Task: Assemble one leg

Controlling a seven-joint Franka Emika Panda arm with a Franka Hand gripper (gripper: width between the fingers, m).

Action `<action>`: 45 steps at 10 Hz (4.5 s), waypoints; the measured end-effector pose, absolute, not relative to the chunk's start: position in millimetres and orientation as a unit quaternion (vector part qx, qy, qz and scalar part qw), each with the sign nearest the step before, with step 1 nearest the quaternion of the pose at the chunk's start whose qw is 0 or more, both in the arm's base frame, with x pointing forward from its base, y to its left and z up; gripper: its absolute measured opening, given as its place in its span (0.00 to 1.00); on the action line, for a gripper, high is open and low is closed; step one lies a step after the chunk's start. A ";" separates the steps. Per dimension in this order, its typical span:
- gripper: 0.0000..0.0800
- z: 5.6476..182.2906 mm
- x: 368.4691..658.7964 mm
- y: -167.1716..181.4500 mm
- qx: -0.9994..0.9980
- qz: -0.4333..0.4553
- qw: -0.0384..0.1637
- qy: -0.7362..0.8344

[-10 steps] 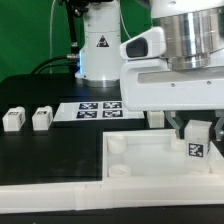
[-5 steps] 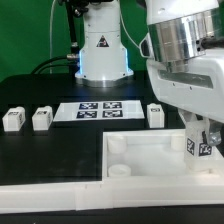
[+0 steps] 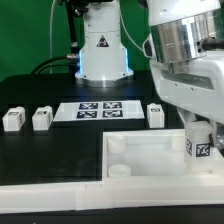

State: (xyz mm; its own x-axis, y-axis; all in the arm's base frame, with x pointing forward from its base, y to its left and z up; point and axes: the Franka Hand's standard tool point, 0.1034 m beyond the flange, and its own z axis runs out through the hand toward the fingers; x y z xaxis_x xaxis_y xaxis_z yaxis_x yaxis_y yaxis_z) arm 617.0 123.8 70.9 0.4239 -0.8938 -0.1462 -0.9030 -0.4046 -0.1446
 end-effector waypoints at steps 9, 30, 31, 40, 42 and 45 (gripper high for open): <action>0.66 70.5 622.2 116.3 -0.999 -0.023 0.043 0.018; 0.81 72.2 621.0 121.2 -0.925 0.027 0.070 0.373; 0.81 72.0 621.3 120.5 -0.945 0.021 0.067 0.318; 0.37 71.5 626.2 116.6 -0.931 0.004 0.053 0.362; 0.37 70.7 627.2 113.4 -0.829 0.032 0.078 0.553; 0.37 70.5 626.6 117.4 -0.735 0.055 0.085 0.671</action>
Offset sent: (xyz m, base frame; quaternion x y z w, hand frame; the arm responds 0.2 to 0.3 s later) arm 0.0000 0.0000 0.0000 0.0000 0.0000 -0.2667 0.9638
